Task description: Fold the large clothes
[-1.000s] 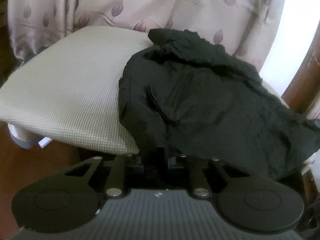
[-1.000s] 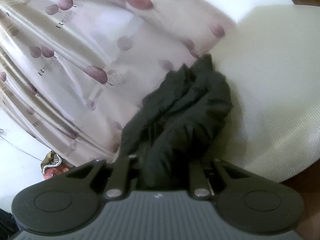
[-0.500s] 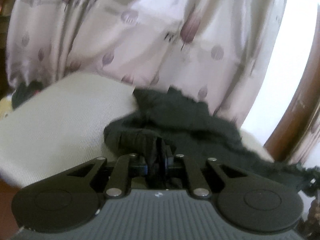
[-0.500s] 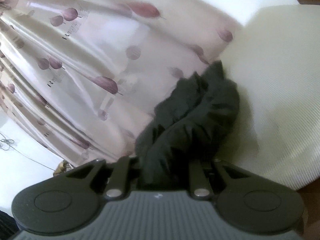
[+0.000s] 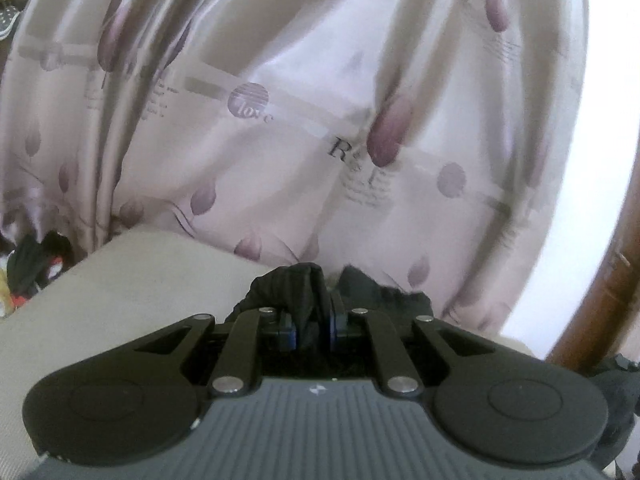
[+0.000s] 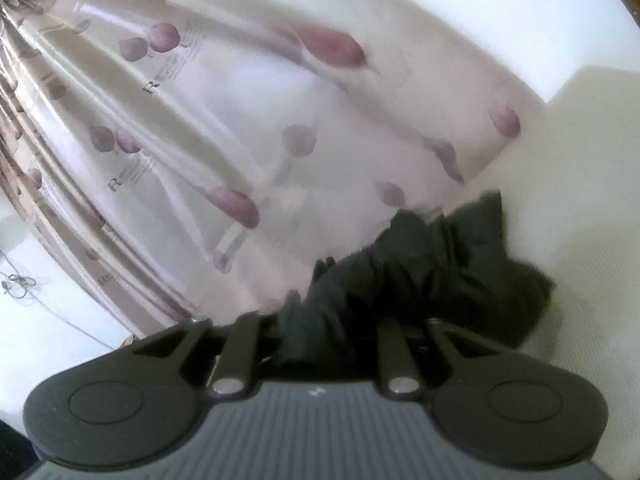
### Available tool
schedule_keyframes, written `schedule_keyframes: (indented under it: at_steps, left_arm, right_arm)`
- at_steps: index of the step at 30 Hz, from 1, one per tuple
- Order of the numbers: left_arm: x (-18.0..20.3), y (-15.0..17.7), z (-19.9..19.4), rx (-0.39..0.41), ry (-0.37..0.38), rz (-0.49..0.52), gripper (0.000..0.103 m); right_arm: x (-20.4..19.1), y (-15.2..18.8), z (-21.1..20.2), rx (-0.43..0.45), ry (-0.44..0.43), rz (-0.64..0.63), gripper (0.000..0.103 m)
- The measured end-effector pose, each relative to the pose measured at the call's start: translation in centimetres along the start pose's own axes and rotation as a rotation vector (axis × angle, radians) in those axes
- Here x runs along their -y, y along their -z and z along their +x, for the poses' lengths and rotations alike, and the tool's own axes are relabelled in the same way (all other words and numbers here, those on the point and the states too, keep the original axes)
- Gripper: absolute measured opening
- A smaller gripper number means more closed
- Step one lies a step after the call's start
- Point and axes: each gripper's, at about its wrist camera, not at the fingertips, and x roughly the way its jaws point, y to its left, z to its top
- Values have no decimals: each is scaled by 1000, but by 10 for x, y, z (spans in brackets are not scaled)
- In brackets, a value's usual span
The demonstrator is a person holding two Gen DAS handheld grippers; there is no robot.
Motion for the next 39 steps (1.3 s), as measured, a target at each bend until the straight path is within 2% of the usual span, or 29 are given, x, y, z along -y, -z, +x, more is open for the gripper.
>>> schedule_keyframes:
  at_steps: [5,12,18,21,27,30,33,34,35,36,37,38,39]
  left_arm:
    - [-7,-19,57,11,-41,-40,14]
    - [-13,-19,146,-21,-118,9,14]
    - [-19,-16,208,-75,-178,23,15]
    - [-26,-11,230,-101,-187,4,16]
    - [-26,-4,249,-79,-195,13,27]
    - [-21,-3,249,-54,-193,30,39]
    - [-14,-5,240,-11,-190,46,60]
    - [-11,-6,235,12,-193,66,79]
    - [-8,-7,231,38,-211,84,103]
    - [-3,-8,225,89,-245,104,101]
    - [2,-9,219,133,-266,131,103]
    - [6,-11,215,155,-268,165,103]
    - [10,-12,213,157,-256,192,103]
  right_arm:
    - [14,-36,49,9,33,9,18]
    - [46,-68,127,-7,110,44,18]
    - [87,-74,178,-27,194,85,18]
    - [112,-71,196,-30,209,137,18]
    - [137,-66,225,-16,221,177,18]
    - [146,-67,232,13,191,245,23]
    - [145,-67,227,61,143,269,34]
    - [143,-65,223,81,121,280,37]
    - [143,-64,219,97,100,298,43]
    - [144,-64,214,110,74,323,55]
    - [146,-64,209,127,48,349,62]
    - [146,-65,205,150,27,364,74]
    - [144,-66,198,179,6,367,82]
